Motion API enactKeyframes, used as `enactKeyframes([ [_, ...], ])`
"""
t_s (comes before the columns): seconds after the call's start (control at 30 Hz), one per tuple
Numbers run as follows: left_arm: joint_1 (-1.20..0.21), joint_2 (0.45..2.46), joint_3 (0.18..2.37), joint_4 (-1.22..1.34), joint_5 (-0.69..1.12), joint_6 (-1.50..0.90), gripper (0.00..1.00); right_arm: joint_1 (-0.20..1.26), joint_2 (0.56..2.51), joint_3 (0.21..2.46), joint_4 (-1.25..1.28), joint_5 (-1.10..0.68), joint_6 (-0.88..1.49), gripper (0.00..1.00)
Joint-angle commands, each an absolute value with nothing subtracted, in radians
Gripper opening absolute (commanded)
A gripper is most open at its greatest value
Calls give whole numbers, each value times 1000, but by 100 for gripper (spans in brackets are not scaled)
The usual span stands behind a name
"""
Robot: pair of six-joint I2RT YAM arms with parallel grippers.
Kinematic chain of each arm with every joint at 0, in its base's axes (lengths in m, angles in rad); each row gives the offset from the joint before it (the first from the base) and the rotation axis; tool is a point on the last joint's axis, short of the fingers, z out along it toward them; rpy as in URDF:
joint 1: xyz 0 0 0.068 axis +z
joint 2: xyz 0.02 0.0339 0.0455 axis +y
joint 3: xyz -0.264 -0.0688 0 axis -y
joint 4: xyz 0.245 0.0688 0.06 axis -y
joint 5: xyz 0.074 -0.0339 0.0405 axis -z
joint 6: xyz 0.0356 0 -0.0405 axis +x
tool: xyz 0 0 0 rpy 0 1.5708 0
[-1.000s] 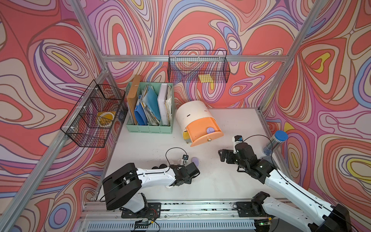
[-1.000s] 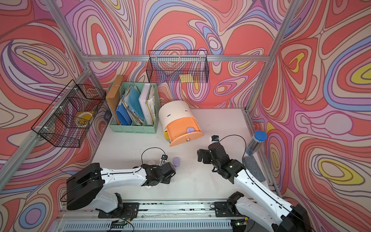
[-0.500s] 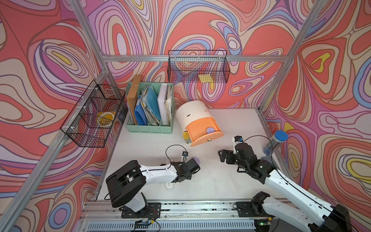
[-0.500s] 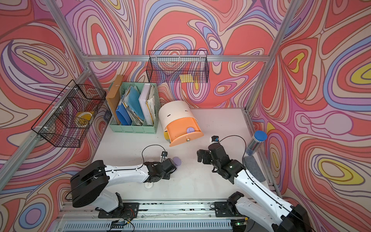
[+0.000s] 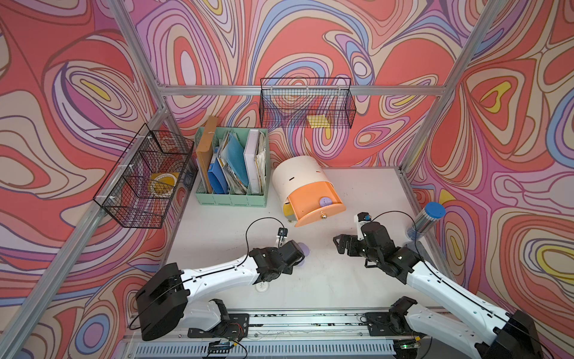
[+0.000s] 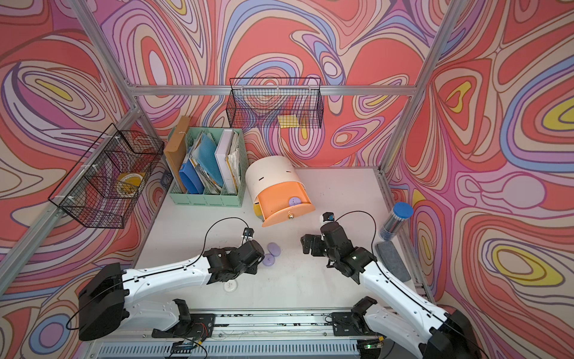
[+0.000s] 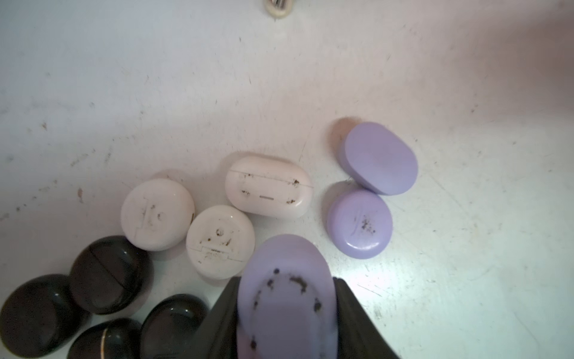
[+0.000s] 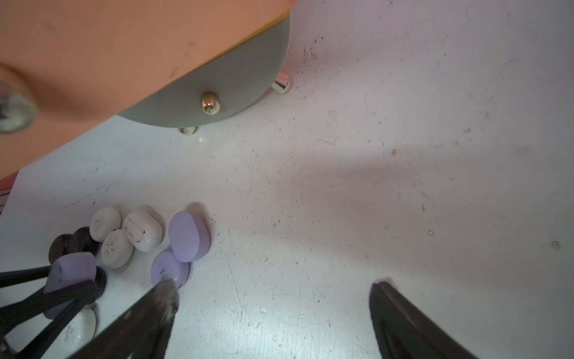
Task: Put the bluetooth earphones in the drawer according to color
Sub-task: Pick up the Bluetooth earphone from the center of the board, then place the bluetooth earphone in the drawer.
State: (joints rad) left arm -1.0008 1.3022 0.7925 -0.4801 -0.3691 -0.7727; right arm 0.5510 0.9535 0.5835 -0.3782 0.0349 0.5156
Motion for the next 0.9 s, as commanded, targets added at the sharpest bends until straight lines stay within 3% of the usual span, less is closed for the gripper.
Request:
enactKeyframes([
  [0.0, -978, 1240, 876, -559, -432, -686, 33, 548, 947, 521, -282, -60, 520, 98],
  [0.33, -888, 1242, 1138, -577, -391, -519, 27, 551, 935, 373, -60, -208, 526, 98],
  [0.57, -865, 1415, 1415, -578, -321, -419, 24, 557, 977, 345, 0, -230, 525, 95],
  [0.87, -823, 1622, 1635, -592, -225, -383, 27, 570, 1005, 338, 28, -215, 534, 92],
])
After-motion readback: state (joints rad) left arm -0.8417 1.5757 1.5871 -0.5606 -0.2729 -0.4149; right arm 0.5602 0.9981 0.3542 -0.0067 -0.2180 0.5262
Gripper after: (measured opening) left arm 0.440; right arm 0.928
